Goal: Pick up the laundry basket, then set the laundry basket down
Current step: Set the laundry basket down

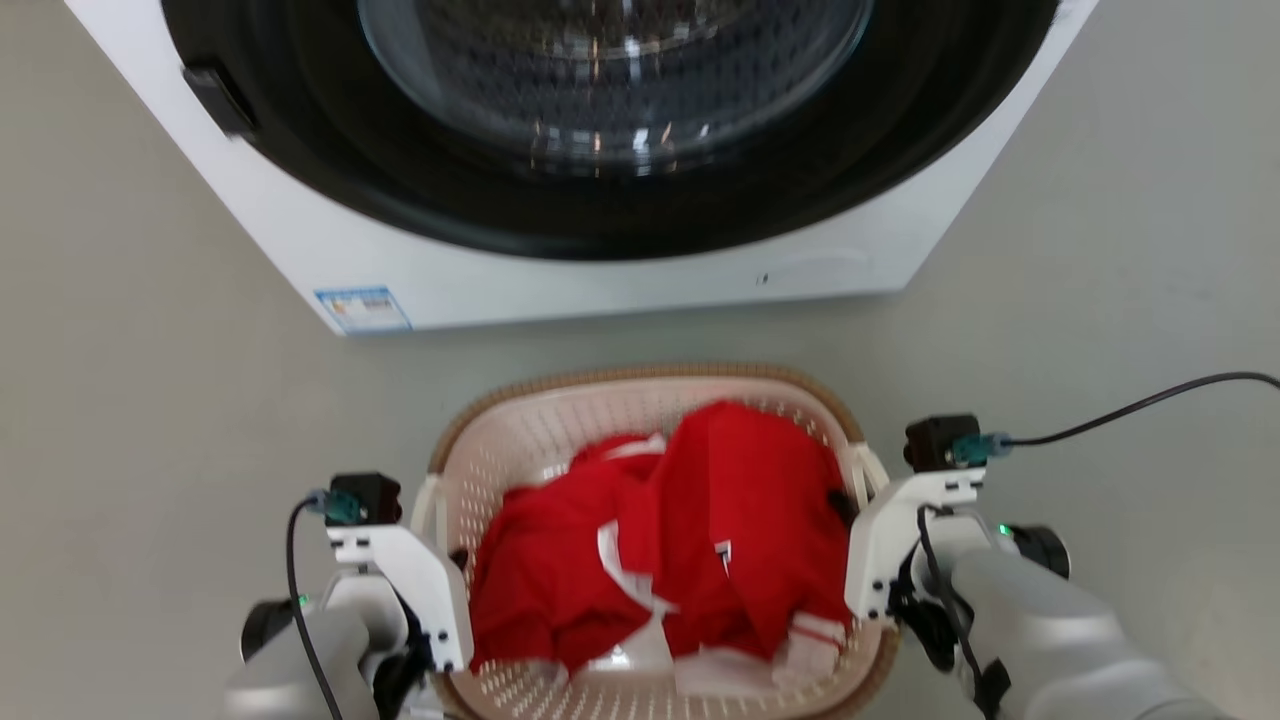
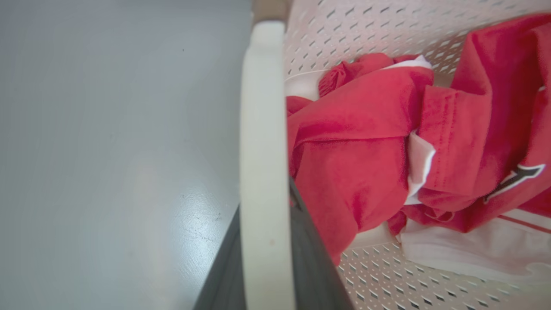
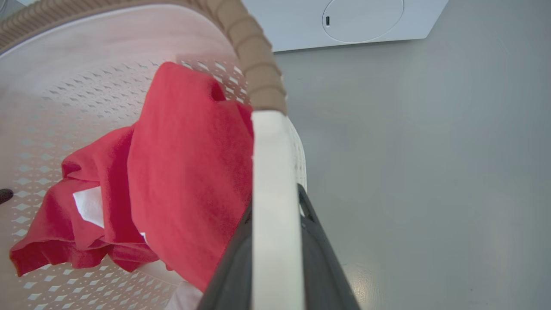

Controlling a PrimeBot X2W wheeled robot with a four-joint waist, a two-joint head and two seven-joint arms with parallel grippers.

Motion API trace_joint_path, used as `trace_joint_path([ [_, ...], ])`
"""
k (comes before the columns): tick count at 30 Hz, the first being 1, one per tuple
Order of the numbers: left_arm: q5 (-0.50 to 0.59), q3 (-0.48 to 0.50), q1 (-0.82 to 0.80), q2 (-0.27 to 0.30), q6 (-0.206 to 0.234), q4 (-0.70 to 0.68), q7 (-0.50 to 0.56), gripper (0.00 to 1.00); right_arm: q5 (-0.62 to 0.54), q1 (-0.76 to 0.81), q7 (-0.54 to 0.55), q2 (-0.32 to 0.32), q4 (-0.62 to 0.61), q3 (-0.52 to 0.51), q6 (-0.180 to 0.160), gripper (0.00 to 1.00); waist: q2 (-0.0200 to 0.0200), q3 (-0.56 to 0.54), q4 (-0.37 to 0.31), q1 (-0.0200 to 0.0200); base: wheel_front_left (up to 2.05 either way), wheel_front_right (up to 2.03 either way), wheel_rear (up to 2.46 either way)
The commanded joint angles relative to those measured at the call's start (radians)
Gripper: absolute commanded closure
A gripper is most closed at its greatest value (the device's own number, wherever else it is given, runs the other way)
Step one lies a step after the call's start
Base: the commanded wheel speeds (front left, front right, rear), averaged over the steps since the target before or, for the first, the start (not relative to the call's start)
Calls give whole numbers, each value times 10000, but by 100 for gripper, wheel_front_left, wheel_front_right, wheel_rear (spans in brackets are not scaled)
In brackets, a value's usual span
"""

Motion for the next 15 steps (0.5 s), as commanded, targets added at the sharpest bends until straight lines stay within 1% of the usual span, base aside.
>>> trace_joint_path([
  [1,135,159,-582,96,-131,-232,-277,100,-113,-8,-141,333,-150,132,249,100,0,572,81,0,0,0,0],
  [15,264,146,-1692,576,-131,-505,-1677,100,-203,-1014,-1588,337,107,170,249,100,0,2886,181,0,0,0,0],
])
